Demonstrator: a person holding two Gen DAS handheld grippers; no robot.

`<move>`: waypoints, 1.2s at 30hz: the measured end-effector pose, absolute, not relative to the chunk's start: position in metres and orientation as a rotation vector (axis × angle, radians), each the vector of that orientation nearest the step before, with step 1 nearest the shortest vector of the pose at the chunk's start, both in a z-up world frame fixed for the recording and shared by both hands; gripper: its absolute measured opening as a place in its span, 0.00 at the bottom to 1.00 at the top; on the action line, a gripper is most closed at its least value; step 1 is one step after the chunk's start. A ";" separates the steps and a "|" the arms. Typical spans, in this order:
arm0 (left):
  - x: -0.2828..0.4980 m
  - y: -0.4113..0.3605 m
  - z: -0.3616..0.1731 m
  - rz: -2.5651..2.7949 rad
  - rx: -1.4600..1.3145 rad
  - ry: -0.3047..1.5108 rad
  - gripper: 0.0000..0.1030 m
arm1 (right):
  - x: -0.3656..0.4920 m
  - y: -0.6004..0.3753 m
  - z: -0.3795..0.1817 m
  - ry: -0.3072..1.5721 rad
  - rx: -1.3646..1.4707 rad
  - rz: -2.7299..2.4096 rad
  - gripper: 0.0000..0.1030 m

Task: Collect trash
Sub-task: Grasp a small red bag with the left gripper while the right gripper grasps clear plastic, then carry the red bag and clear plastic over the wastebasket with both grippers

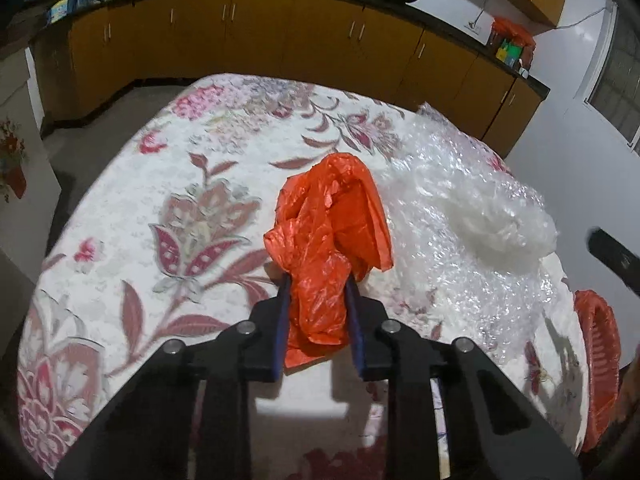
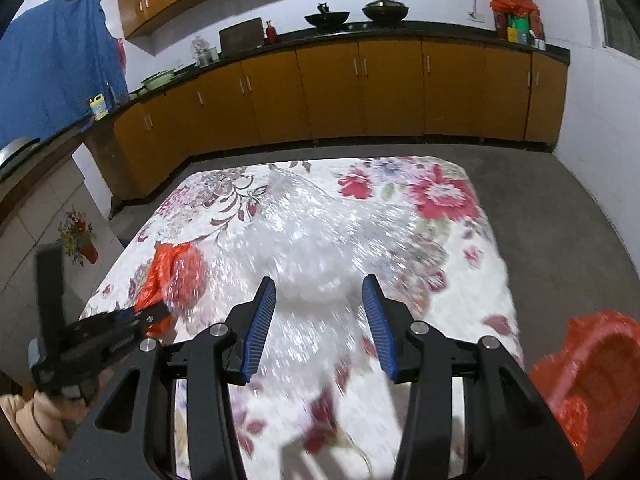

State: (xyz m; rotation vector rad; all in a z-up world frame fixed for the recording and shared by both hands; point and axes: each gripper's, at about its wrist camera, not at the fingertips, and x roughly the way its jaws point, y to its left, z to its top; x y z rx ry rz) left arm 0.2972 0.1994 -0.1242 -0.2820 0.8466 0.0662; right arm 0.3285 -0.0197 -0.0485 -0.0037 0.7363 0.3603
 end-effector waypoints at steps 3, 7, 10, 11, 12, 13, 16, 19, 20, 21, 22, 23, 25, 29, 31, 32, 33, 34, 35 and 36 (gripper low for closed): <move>0.291 0.211 -0.119 0.094 -0.281 0.823 0.24 | 0.344 -0.005 -0.054 0.753 -0.029 0.376 0.45; 0.283 0.229 -0.113 0.130 -0.285 0.797 0.24 | 0.356 0.019 -0.063 0.765 -0.101 0.403 0.46; 0.279 0.239 -0.110 0.148 -0.296 0.784 0.24 | 0.360 0.033 -0.073 0.772 -0.181 0.404 0.60; 0.277 0.241 -0.110 0.151 -0.302 0.782 0.24 | 0.361 0.038 -0.077 0.778 -0.219 0.404 0.60; 0.276 0.243 -0.110 0.154 -0.304 0.781 0.24 | 0.362 0.041 -0.081 0.783 -0.247 0.401 0.60; 0.275 0.245 -0.110 0.156 -0.306 0.779 0.24 | 0.362 0.043 -0.084 0.786 -0.273 0.397 0.60; 0.273 0.247 -0.110 0.159 -0.311 0.777 0.24 | 0.362 0.048 -0.094 0.809 -0.339 0.383 0.55; 0.272 0.246 -0.109 0.156 -0.314 0.775 0.24 | 0.361 0.045 -0.099 0.827 -0.346 0.375 0.43; 0.271 0.245 -0.108 0.155 -0.312 0.772 0.24 | 0.360 0.043 -0.099 0.834 -0.339 0.372 0.39; 0.270 0.244 -0.107 0.154 -0.312 0.771 0.24 | 0.358 0.040 -0.098 0.838 -0.329 0.367 0.37; 0.269 0.243 -0.105 0.153 -0.310 0.767 0.24 | 0.356 0.037 -0.097 0.841 -0.316 0.366 0.34; 0.267 0.242 -0.103 0.151 -0.307 0.762 0.24 | 0.354 0.034 -0.094 0.843 -0.301 0.369 0.32; 0.265 0.240 -0.099 0.145 -0.305 0.756 0.24 | 0.348 0.025 -0.088 0.839 -0.261 0.371 0.32; 0.260 0.232 -0.090 0.128 -0.303 0.738 0.24 | 0.333 0.005 -0.069 0.812 -0.178 0.371 0.32; 0.257 0.226 -0.084 0.114 -0.300 0.728 0.24 | 0.326 -0.005 -0.060 0.797 -0.154 0.366 0.32; 0.255 0.223 -0.081 0.107 -0.299 0.724 0.24 | 0.320 -0.011 -0.055 0.787 -0.143 0.362 0.32; 0.254 0.220 -0.079 0.101 -0.296 0.720 0.24 | 0.315 -0.018 -0.050 0.778 -0.132 0.356 0.32; 0.252 0.216 -0.076 0.094 -0.292 0.715 0.24 | 0.310 -0.024 -0.046 0.770 -0.122 0.348 0.32; 0.251 0.213 -0.073 0.087 -0.288 0.711 0.24 | 0.307 -0.030 -0.043 0.764 -0.115 0.341 0.32; 0.249 0.208 -0.069 0.078 -0.283 0.705 0.24 | 0.303 -0.037 -0.039 0.756 -0.107 0.329 0.32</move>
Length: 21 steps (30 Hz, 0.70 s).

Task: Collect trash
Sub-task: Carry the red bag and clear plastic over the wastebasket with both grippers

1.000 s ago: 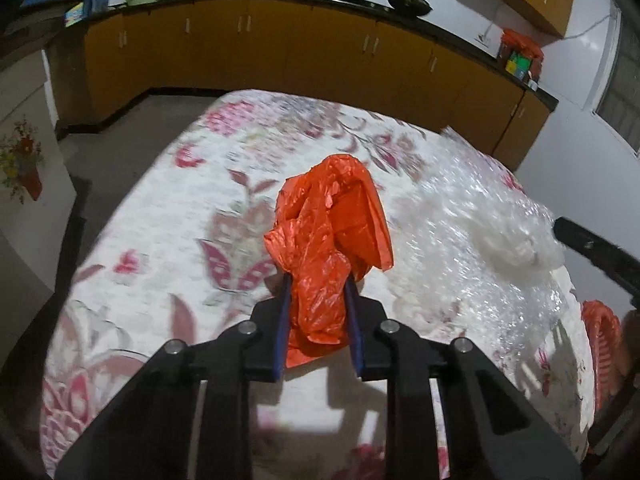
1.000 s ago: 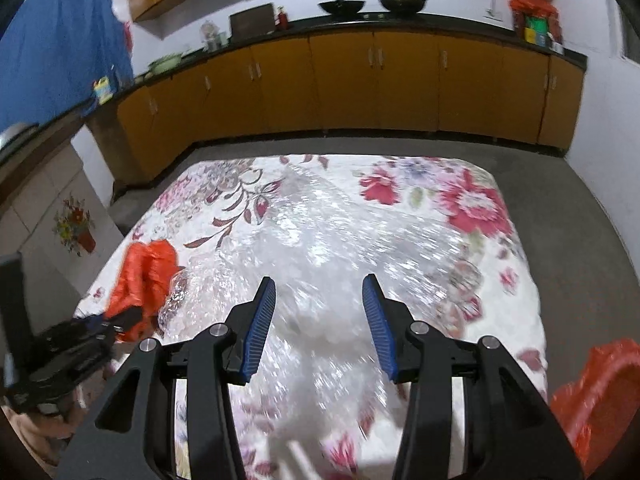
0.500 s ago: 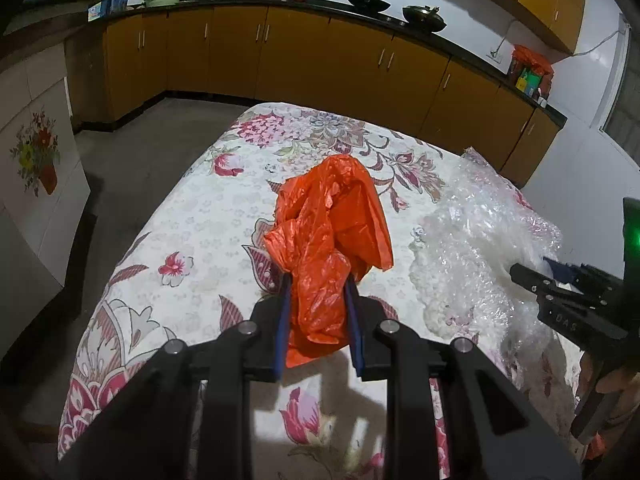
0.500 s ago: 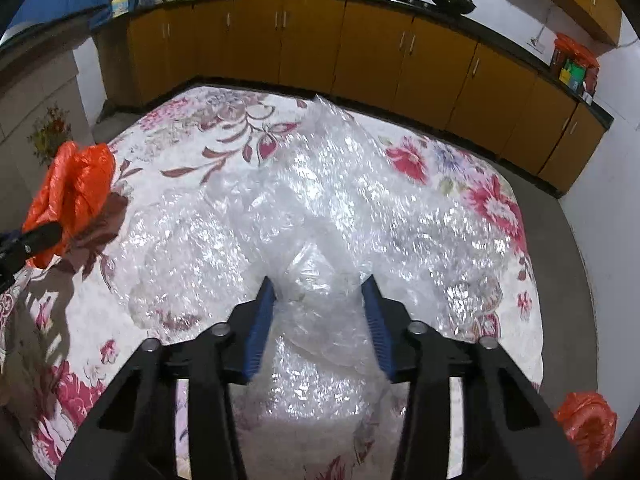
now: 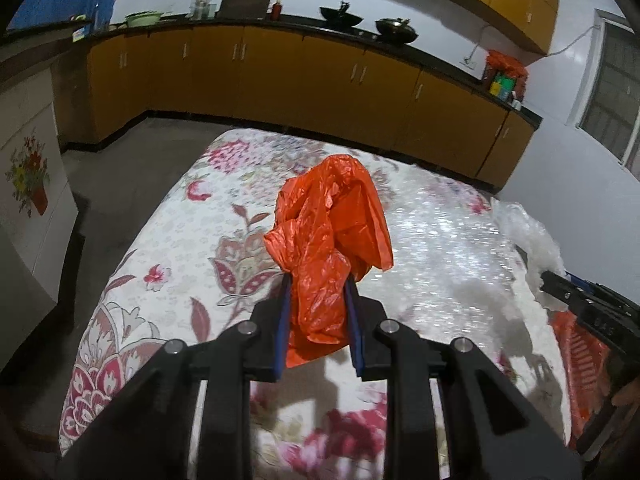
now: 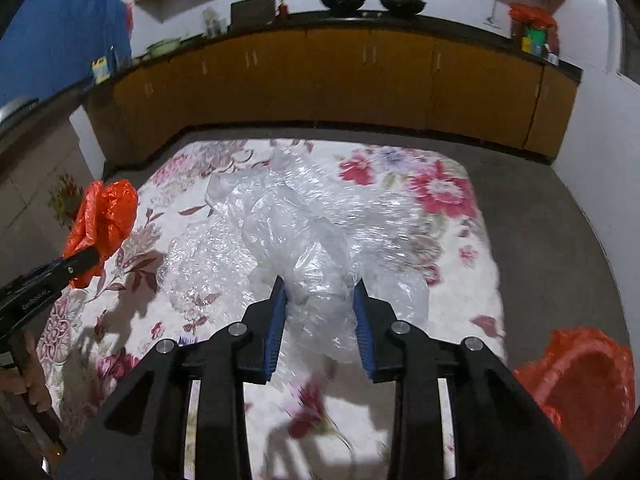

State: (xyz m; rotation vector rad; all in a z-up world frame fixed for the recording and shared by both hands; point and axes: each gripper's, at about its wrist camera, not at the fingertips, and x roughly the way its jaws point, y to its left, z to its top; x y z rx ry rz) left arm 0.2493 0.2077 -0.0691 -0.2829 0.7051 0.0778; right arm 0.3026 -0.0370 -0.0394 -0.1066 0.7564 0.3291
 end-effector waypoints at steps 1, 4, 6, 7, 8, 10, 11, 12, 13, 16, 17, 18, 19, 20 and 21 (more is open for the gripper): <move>0.248 0.204 -0.066 0.068 -0.280 0.701 0.24 | 0.300 -0.043 -0.037 0.751 -0.100 0.323 0.32; 0.243 0.192 -0.058 0.045 -0.270 0.691 0.24 | 0.287 -0.063 -0.027 0.730 -0.074 0.291 0.32; 0.239 0.183 -0.054 0.027 -0.262 0.684 0.24 | 0.282 -0.073 -0.023 0.722 -0.063 0.278 0.32; 0.239 0.179 -0.052 0.019 -0.258 0.682 0.24 | 0.278 -0.078 -0.021 0.717 -0.057 0.271 0.32; 0.237 0.175 -0.050 0.011 -0.256 0.680 0.24 | 0.274 -0.083 -0.018 0.712 -0.050 0.265 0.32; 0.234 0.165 -0.045 -0.010 -0.249 0.674 0.24 | 0.268 -0.092 -0.014 0.703 -0.037 0.254 0.32; 0.233 0.161 -0.043 -0.019 -0.245 0.672 0.24 | 0.263 -0.098 -0.012 0.697 -0.029 0.246 0.32; 0.233 0.158 -0.042 -0.026 -0.243 0.670 0.24 | 0.261 -0.101 -0.011 0.694 -0.025 0.241 0.32; 0.231 0.154 -0.040 -0.036 -0.239 0.668 0.24 | 0.259 -0.106 -0.009 0.691 -0.021 0.235 0.32; 0.228 0.140 -0.034 -0.066 -0.226 0.662 0.24 | 0.252 -0.120 -0.005 0.680 -0.008 0.211 0.32; 0.227 0.135 -0.033 -0.077 -0.222 0.660 0.24 | 0.249 -0.122 -0.005 0.678 -0.005 0.206 0.32; 0.226 0.131 -0.031 -0.086 -0.219 0.659 0.24 | 0.246 -0.126 -0.004 0.675 -0.001 0.200 0.32; 0.225 0.127 -0.030 -0.096 -0.217 0.658 0.24 | 0.243 -0.131 -0.002 0.670 0.002 0.191 0.32; 0.224 0.124 -0.029 -0.106 -0.215 0.657 0.24 | 0.240 -0.135 -0.001 0.667 0.005 0.186 0.32; 0.223 0.118 -0.028 -0.118 -0.212 0.657 0.24 | 0.237 -0.139 -0.001 0.663 0.007 0.179 0.32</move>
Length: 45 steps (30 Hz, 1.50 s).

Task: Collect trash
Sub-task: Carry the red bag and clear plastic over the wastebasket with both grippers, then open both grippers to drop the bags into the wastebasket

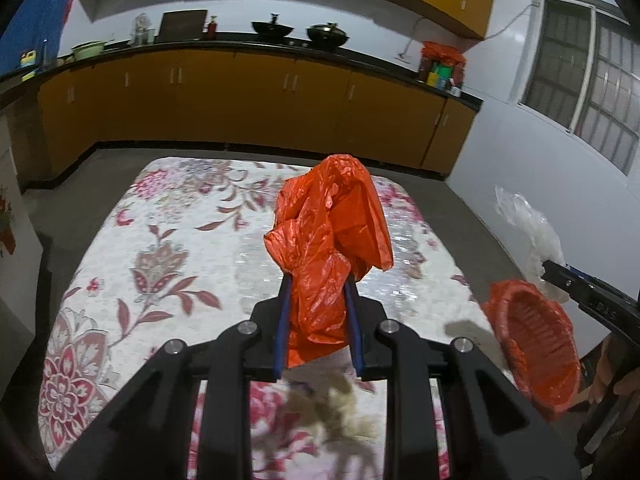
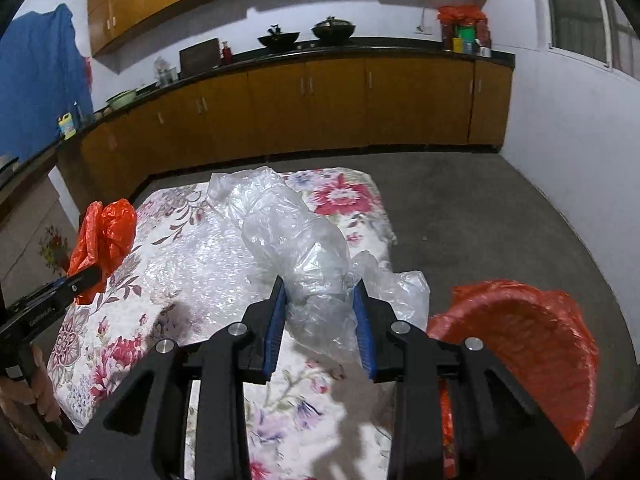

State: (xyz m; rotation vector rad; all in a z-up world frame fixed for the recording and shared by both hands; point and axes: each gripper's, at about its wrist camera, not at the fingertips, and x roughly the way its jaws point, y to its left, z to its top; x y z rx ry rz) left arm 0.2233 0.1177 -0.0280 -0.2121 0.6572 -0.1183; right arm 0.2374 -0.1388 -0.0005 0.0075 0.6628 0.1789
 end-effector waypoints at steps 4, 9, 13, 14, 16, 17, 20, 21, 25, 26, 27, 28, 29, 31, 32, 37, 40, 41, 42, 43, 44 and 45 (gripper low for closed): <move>0.220 0.093 -0.025 -0.169 -0.197 0.657 0.24 | 0.226 -0.156 0.004 0.644 0.027 0.140 0.32; 0.217 0.058 -0.021 -0.248 -0.192 0.657 0.24 | 0.209 -0.190 0.008 0.624 0.102 0.074 0.32; 0.213 0.024 -0.019 -0.324 -0.189 0.659 0.24 | 0.197 -0.216 0.009 0.604 0.170 0.017 0.32; 0.212 0.015 -0.019 -0.344 -0.189 0.660 0.24 | 0.193 -0.223 0.009 0.599 0.188 -0.001 0.32; 0.212 -0.001 -0.019 -0.377 -0.188 0.663 0.24 | 0.188 -0.233 0.008 0.593 0.215 -0.026 0.32; 0.212 -0.009 -0.019 -0.394 -0.188 0.665 0.24 | 0.185 -0.240 0.007 0.589 0.234 -0.044 0.32; 0.211 -0.036 -0.019 -0.449 -0.186 0.670 0.24 | 0.178 -0.259 0.006 0.580 0.281 -0.085 0.32; 0.211 -0.043 -0.019 -0.461 -0.184 0.672 0.24 | 0.176 -0.265 0.006 0.577 0.298 -0.098 0.32; 0.213 -0.070 -0.021 -0.509 -0.176 0.684 0.24 | 0.171 -0.285 0.004 0.570 0.347 -0.133 0.32; 0.214 -0.075 -0.022 -0.519 -0.175 0.687 0.24 | 0.169 -0.290 0.003 0.567 0.358 -0.141 0.32; 0.214 -0.083 -0.023 -0.532 -0.171 0.691 0.24 | 0.169 -0.293 0.002 0.566 0.365 -0.147 0.32; 0.214 -0.089 -0.024 -0.538 -0.170 0.694 0.24 | 0.168 -0.296 0.002 0.566 0.372 -0.150 0.32; 0.215 -0.092 -0.025 -0.546 -0.168 0.697 0.24 | 0.168 -0.299 0.001 0.567 0.378 -0.154 0.32; 0.215 -0.102 -0.027 -0.562 -0.165 0.704 0.24 | 0.166 -0.303 -0.001 0.565 0.386 -0.161 0.32; 0.215 -0.106 -0.029 -0.569 -0.163 0.707 0.24 | 0.165 -0.306 -0.002 0.564 0.391 -0.165 0.32; 0.218 -0.127 -0.034 -0.602 -0.151 0.725 0.24 | 0.163 -0.319 -0.004 0.560 0.422 -0.176 0.32; 0.220 -0.138 -0.038 -0.619 -0.143 0.736 0.24 | 0.163 -0.327 -0.005 0.557 0.443 -0.182 0.32; 0.221 -0.142 -0.040 -0.626 -0.139 0.740 0.24 | 0.160 -0.331 -0.007 0.556 0.447 -0.183 0.32; 0.221 -0.145 -0.041 -0.631 -0.137 0.743 0.24 | 0.160 -0.332 -0.007 0.556 0.451 -0.184 0.32; 0.222 -0.148 -0.042 -0.636 -0.136 0.746 0.24 | 0.160 -0.332 -0.007 0.556 0.454 -0.186 0.32; 0.222 -0.151 -0.044 -0.642 -0.133 0.750 0.24 | 0.160 -0.332 -0.007 0.556 0.457 -0.188 0.32; 0.222 -0.154 -0.045 -0.645 -0.132 0.753 0.24 | 0.161 -0.333 -0.007 0.556 0.459 -0.189 0.32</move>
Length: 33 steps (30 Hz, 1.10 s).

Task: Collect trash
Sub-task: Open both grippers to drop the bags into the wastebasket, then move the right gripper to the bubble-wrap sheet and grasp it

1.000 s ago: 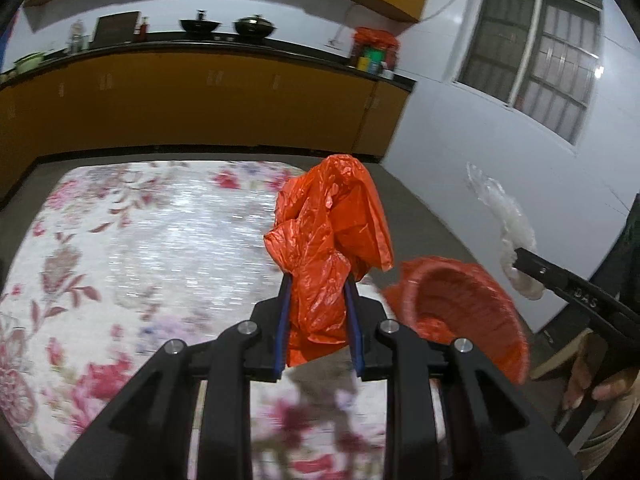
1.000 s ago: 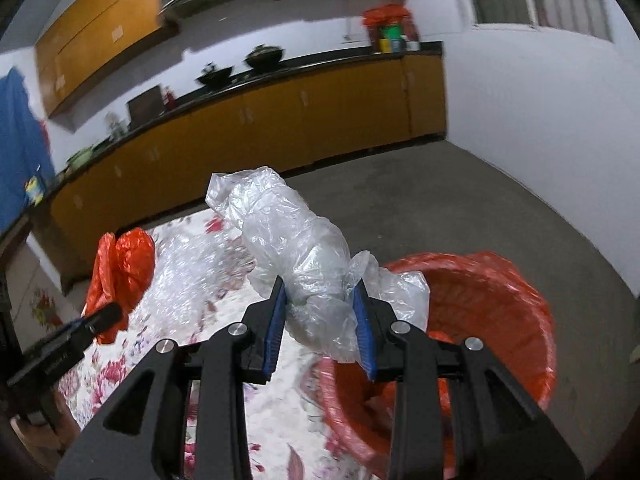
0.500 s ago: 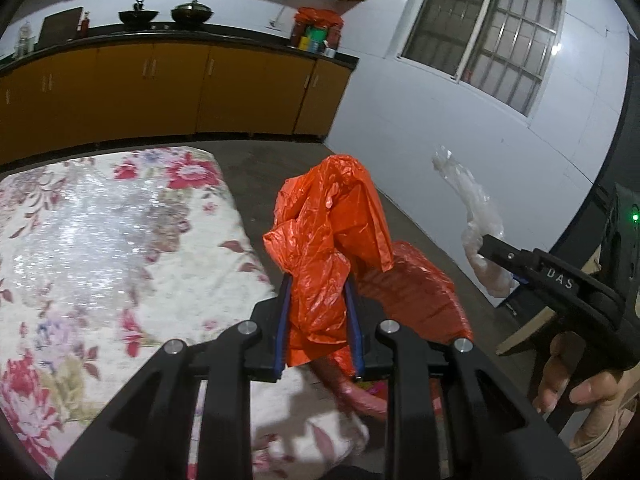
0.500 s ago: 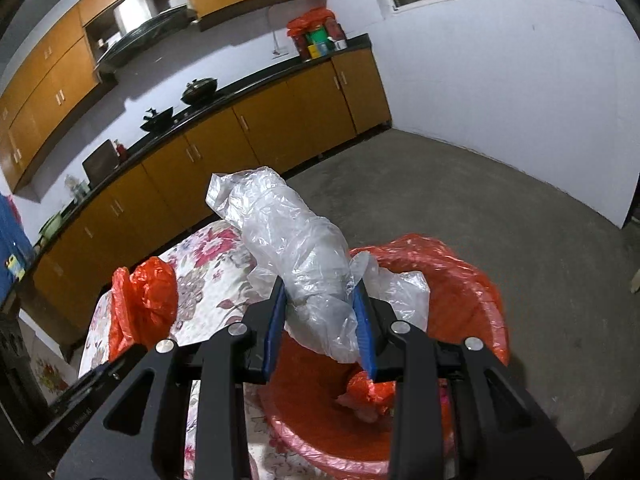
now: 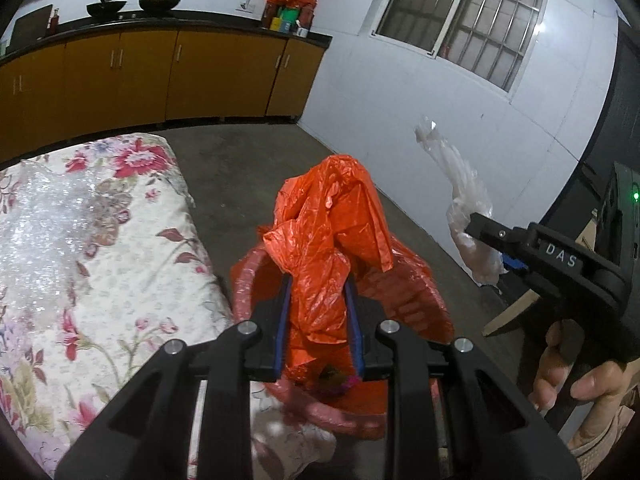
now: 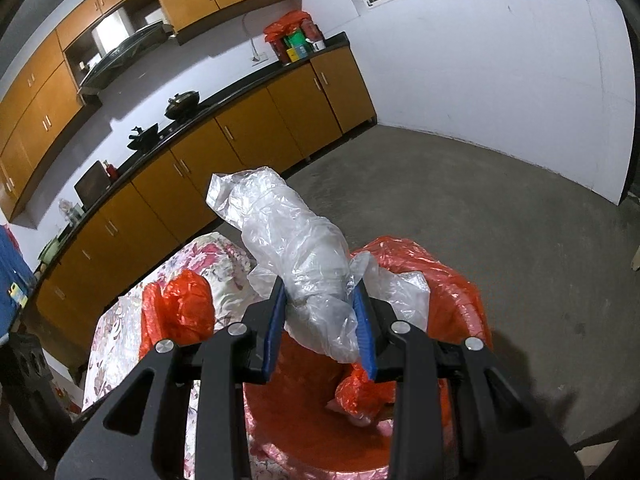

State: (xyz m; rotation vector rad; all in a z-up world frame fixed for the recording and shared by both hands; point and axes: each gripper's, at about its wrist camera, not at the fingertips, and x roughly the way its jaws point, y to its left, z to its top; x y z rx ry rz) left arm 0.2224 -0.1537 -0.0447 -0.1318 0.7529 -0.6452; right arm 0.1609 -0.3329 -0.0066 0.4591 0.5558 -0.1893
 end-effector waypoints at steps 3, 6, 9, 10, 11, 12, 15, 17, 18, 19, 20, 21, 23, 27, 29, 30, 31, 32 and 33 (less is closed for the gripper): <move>0.223 -0.162 -0.049 -0.659 -0.126 0.766 0.24 | 0.165 -0.327 -0.006 0.556 0.465 -0.193 0.32; 0.224 -0.169 -0.054 -0.674 -0.121 0.784 0.25 | 0.167 -0.329 -0.007 0.560 0.475 -0.190 0.33; 0.225 -0.175 -0.062 -0.682 -0.105 0.806 0.35 | 0.169 -0.331 -0.012 0.574 0.489 -0.180 0.39; 0.225 -0.175 -0.065 -0.682 -0.102 0.813 0.38 | 0.169 -0.332 -0.015 0.581 0.495 -0.179 0.46; 0.226 -0.175 -0.068 -0.676 -0.099 0.821 0.44 | 0.169 -0.333 -0.016 0.583 0.498 -0.181 0.52; 0.226 -0.174 -0.070 -0.672 -0.099 0.826 0.46 | 0.168 -0.334 -0.017 0.584 0.503 -0.184 0.53; 0.227 -0.166 -0.078 -0.649 -0.101 0.843 0.48 | 0.165 -0.336 -0.021 0.590 0.504 -0.193 0.54; 0.228 -0.158 -0.082 -0.626 -0.100 0.846 0.49 | 0.165 -0.336 -0.020 0.593 0.488 -0.199 0.54; 0.228 -0.150 -0.083 -0.602 -0.099 0.843 0.50 | 0.165 -0.335 -0.019 0.594 0.473 -0.201 0.54; 0.228 -0.144 -0.084 -0.584 -0.098 0.840 0.51 | 0.165 -0.333 -0.018 0.594 0.458 -0.202 0.54; 0.228 -0.137 -0.085 -0.562 -0.096 0.835 0.52 | 0.165 -0.332 -0.018 0.595 0.447 -0.200 0.54; 0.228 -0.127 -0.086 -0.532 -0.094 0.829 0.53 | 0.166 -0.330 -0.017 0.596 0.434 -0.197 0.54; 0.229 -0.108 -0.087 -0.480 -0.098 0.818 0.54 | 0.168 -0.323 -0.017 0.601 0.404 -0.188 0.54; 0.233 -0.072 -0.089 -0.383 -0.115 0.809 0.54 | 0.174 -0.305 -0.016 0.614 0.359 -0.153 0.53; 0.234 -0.051 -0.090 -0.333 -0.128 0.803 0.54 | 0.178 -0.292 -0.018 0.623 0.338 -0.123 0.53; 0.234 -0.040 -0.090 -0.308 -0.135 0.798 0.54 | 0.180 -0.285 -0.019 0.628 0.327 -0.108 0.53; 0.234 -0.033 -0.090 -0.291 -0.139 0.793 0.54 | 0.182 -0.278 -0.020 0.633 0.314 -0.092 0.53; 0.233 -0.023 -0.090 -0.268 -0.143 0.786 0.54 | 0.185 -0.269 -0.021 0.641 0.296 -0.070 0.52; 0.232 -0.011 -0.090 -0.238 -0.145 0.775 0.54 | 0.188 -0.256 -0.022 0.649 0.275 -0.042 0.52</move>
